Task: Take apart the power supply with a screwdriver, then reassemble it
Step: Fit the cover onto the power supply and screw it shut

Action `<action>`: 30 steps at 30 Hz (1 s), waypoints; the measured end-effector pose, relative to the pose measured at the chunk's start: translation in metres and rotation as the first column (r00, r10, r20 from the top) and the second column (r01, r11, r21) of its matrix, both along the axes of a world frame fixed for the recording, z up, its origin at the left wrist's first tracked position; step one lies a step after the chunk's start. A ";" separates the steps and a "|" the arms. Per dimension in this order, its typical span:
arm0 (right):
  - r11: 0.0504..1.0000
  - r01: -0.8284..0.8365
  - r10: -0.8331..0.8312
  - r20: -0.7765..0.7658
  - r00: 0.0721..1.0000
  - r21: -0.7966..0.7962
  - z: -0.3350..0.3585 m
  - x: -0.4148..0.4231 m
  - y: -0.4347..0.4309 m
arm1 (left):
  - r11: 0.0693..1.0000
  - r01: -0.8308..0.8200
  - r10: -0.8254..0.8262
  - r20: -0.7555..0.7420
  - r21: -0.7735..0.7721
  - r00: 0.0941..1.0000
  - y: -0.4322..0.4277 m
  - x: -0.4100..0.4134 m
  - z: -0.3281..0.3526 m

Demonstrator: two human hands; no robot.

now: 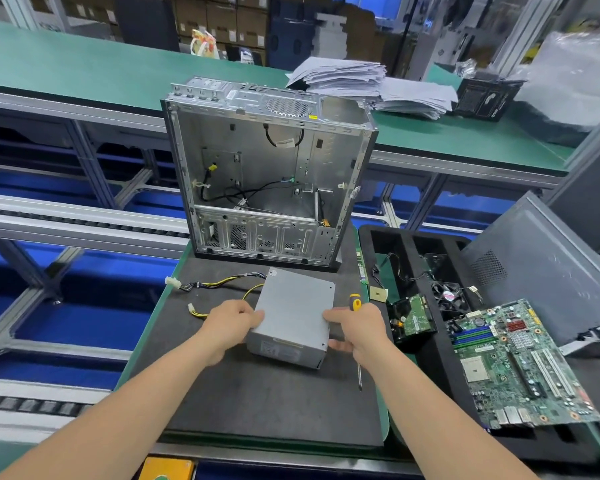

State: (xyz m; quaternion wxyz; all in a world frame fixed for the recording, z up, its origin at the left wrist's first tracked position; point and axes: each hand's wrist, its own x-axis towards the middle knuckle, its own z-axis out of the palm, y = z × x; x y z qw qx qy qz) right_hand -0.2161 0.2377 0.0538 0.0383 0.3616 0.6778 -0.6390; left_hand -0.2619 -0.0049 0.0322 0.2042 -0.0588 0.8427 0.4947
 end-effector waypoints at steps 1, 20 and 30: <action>1.000 0.006 -0.006 -0.002 1.000 -0.001 0.000 0.000 0.000 | 1.000 -0.016 0.016 0.020 0.011 1.000 0.001 -0.001 0.001; 0.996 -0.054 0.061 0.104 0.993 -0.068 0.000 -0.009 0.003 | 0.995 0.102 -0.102 -0.048 -0.004 0.994 -0.005 0.002 0.015; 0.991 -0.132 0.131 0.072 0.989 0.003 -0.004 -0.010 0.015 | 0.985 0.175 -0.174 -0.061 0.011 0.983 -0.004 0.006 0.021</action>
